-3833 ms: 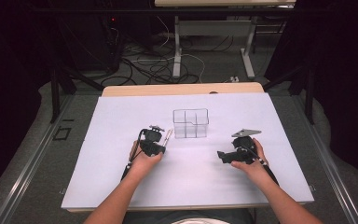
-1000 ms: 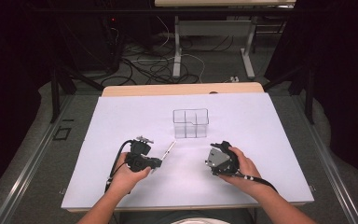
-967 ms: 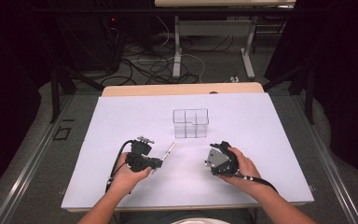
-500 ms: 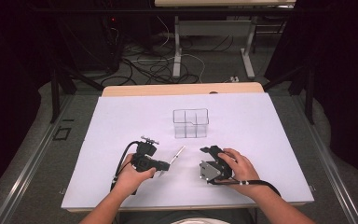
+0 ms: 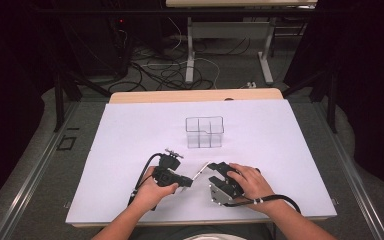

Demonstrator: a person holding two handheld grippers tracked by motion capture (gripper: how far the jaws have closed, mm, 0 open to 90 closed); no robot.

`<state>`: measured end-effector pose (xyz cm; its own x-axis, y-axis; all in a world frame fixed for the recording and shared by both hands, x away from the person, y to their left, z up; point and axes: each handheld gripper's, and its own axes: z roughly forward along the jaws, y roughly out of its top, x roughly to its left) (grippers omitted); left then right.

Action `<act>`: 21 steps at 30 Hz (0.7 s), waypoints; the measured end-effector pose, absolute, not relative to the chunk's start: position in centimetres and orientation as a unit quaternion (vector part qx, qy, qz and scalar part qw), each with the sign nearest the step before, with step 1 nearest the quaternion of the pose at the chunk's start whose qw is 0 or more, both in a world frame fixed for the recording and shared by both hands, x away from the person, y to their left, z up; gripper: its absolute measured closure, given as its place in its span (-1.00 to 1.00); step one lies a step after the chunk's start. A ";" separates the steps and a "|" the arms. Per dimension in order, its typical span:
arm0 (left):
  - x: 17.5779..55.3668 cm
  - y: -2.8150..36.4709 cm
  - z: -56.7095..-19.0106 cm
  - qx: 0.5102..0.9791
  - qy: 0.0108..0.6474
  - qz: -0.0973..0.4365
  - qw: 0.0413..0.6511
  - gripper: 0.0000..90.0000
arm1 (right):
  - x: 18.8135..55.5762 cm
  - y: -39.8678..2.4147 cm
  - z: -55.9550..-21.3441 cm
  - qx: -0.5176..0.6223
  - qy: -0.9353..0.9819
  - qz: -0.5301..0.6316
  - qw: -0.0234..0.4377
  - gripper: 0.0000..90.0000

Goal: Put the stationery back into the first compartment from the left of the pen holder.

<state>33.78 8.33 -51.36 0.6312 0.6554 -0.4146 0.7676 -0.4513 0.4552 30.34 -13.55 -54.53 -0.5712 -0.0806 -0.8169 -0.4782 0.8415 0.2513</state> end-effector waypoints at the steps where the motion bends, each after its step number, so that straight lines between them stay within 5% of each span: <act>1: 33.8 8.2 -51.3 0.850 0.415 -0.091 0.312 0.78 | 30.4 -13.3 -54.5 -0.184 0.859 0.216 0.427 0.07; 21: 32.9 6.1 -51.5 0.859 0.386 -0.114 0.315 0.78 | 29.6 -12.0 -55.4 -0.265 0.845 0.168 0.433 0.55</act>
<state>32.91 6.09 -51.48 0.6761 0.5910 -0.4400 0.7353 -0.5035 0.4537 29.61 -11.99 -55.35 -0.4855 -0.3024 -0.8203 -0.5928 0.8035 0.0546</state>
